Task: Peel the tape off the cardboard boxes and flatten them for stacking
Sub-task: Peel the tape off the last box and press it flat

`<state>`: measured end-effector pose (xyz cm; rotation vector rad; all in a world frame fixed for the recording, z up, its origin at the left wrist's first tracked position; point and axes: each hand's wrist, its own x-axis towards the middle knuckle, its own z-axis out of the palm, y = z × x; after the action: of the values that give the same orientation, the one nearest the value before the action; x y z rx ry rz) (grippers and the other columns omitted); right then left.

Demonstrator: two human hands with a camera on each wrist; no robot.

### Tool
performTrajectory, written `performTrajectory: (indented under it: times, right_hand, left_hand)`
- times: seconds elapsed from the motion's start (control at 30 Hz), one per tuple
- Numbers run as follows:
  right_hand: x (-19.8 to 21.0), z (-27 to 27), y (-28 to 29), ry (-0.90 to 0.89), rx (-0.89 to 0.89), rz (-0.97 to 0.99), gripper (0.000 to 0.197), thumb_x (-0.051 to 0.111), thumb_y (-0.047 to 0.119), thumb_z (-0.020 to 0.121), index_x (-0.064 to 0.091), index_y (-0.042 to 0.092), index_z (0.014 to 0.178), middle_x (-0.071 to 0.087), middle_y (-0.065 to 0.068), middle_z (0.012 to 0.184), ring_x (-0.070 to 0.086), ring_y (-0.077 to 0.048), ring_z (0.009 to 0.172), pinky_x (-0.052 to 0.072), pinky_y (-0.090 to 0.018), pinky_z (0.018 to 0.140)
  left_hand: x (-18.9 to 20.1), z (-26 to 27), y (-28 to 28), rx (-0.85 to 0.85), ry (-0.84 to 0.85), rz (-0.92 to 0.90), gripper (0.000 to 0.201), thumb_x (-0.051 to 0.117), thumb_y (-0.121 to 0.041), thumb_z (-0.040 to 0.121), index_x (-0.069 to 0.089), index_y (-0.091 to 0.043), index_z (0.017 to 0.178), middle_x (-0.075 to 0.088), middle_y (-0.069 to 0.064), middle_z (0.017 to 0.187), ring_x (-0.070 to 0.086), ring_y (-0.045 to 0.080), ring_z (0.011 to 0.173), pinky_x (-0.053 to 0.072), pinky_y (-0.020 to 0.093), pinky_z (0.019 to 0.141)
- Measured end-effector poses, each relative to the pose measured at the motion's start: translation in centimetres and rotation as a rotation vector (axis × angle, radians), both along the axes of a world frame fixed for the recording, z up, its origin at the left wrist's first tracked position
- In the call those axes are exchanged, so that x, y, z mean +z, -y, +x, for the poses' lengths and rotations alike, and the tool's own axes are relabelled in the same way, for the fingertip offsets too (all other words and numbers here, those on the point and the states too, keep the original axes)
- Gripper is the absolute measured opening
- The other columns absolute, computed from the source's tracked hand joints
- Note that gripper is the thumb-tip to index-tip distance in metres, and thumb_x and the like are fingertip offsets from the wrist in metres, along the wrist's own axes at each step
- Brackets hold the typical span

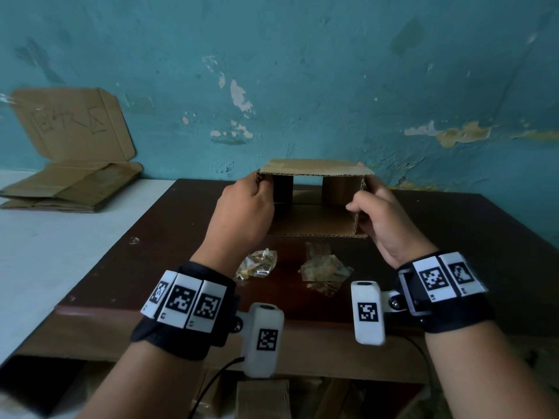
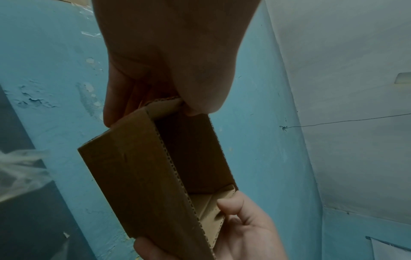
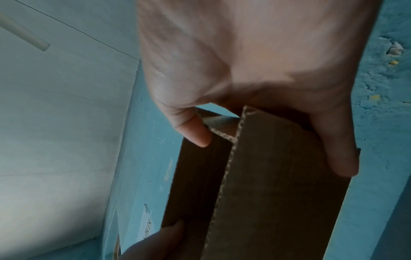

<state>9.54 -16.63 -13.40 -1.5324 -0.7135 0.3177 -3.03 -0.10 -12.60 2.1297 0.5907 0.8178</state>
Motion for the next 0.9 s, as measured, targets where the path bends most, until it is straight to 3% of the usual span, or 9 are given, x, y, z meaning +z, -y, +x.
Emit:
performTrajectory:
  times: [0.07, 0.17, 0.27, 0.4, 0.53, 0.67, 0.77, 0.83, 0.9]
  right_hand:
    - [-0.2, 0.0, -0.1, -0.031, -0.009, -0.004, 0.065, 0.056, 0.018, 0.07, 0.057, 0.019, 0.135, 0.063, -0.002, 0.12, 0.054, -0.028, 0.127, 0.039, -0.051, 0.111]
    - [-0.2, -0.1, -0.2, -0.059, -0.017, -0.001, 0.063, 0.055, 0.018, 0.067, 0.059, 0.018, 0.13, 0.062, 0.002, 0.113, 0.055, -0.027, 0.123, 0.039, -0.048, 0.109]
    - [-0.3, -0.1, 0.0, -0.079, -0.003, -0.006, 0.079, 0.055, 0.018, 0.067, 0.049, 0.02, 0.145, 0.059, -0.003, 0.13, 0.051, -0.03, 0.132, 0.039, -0.05, 0.114]
    - [-0.2, -0.1, 0.3, -0.076, 0.044, 0.017, 0.065, 0.052, 0.014, 0.065, 0.052, 0.041, 0.124, 0.06, -0.001, 0.128, 0.054, -0.025, 0.125, 0.044, -0.046, 0.108]
    - [-0.2, 0.3, 0.5, -0.049, 0.05, 0.044, 0.08, 0.058, 0.014, 0.067, 0.041, 0.038, 0.141, 0.058, -0.002, 0.134, 0.053, -0.025, 0.129, 0.046, -0.042, 0.106]
    - [0.0, 0.9, 1.4, -0.008, 0.106, 0.049, 0.094, 0.063, 0.004, 0.064, 0.036, 0.04, 0.146, 0.051, 0.001, 0.145, 0.049, -0.023, 0.135, 0.044, -0.042, 0.11]
    - [0.2, 1.5, 2.1, -0.052, 0.138, 0.11, 0.096, 0.052, -0.004, 0.058, 0.041, 0.036, 0.144, 0.05, -0.003, 0.145, 0.049, -0.024, 0.132, 0.046, -0.034, 0.097]
    - [0.4, 1.6, 2.4, -0.095, 0.183, 0.165, 0.096, 0.047, -0.006, 0.055, 0.042, 0.032, 0.144, 0.049, -0.005, 0.145, 0.05, -0.023, 0.129, 0.046, -0.027, 0.092]
    - [0.6, 1.6, 2.4, -0.118, 0.226, 0.212, 0.095, 0.043, -0.007, 0.055, 0.041, 0.026, 0.143, 0.047, -0.005, 0.15, 0.049, -0.02, 0.132, 0.046, -0.026, 0.096]
  left_hand:
    - [0.1, 0.0, 0.0, -0.001, 0.007, 0.001, 0.035, 0.039, -0.021, 0.104, 0.044, -0.01, 0.071, 0.059, 0.013, 0.071, 0.048, 0.026, 0.061, 0.034, 0.037, 0.056]
    - [0.1, 0.0, 0.1, 0.004, 0.0, 0.011, 0.034, 0.039, -0.02, 0.103, 0.044, -0.012, 0.07, 0.058, 0.011, 0.07, 0.047, 0.024, 0.06, 0.032, 0.036, 0.054]
    - [0.1, 0.1, -0.1, -0.003, 0.009, 0.016, 0.033, 0.04, -0.019, 0.103, 0.044, -0.012, 0.071, 0.058, 0.011, 0.07, 0.047, 0.026, 0.061, 0.033, 0.037, 0.056]
    - [0.1, 0.1, 0.0, -0.025, 0.012, 0.023, 0.032, 0.041, -0.02, 0.103, 0.046, -0.017, 0.072, 0.058, 0.008, 0.071, 0.048, 0.025, 0.061, 0.034, 0.036, 0.056]
    - [0.1, -0.1, -0.6, -0.164, -0.022, -0.096, 0.014, 0.059, -0.019, 0.097, 0.059, -0.032, 0.099, 0.07, -0.001, 0.096, 0.065, 0.014, 0.083, 0.052, 0.033, 0.071]
    - [0.0, -1.3, -2.4, -0.491, -0.04, -0.38, 0.077, 0.067, -0.006, 0.065, 0.054, -0.023, 0.14, 0.067, 0.01, 0.123, 0.066, 0.026, 0.109, 0.054, 0.04, 0.085]
    - [0.0, -2.1, -3.1, -0.597, -0.024, -0.511, 0.115, 0.066, 0.004, 0.061, 0.019, -0.027, 0.162, 0.052, 0.001, 0.148, 0.059, 0.021, 0.126, 0.053, 0.031, 0.086]
    - [0.2, -2.5, -2.9, -0.611, 0.04, -0.526, 0.118, 0.061, 0.005, 0.065, 0.006, -0.03, 0.164, 0.038, -0.01, 0.16, 0.047, 0.01, 0.14, 0.053, 0.02, 0.088]
    - [0.3, -2.7, -2.8, -0.636, 0.087, -0.556, 0.112, 0.065, -0.003, 0.071, 0.008, -0.032, 0.164, 0.04, -0.013, 0.158, 0.046, 0.013, 0.142, 0.049, 0.03, 0.104]
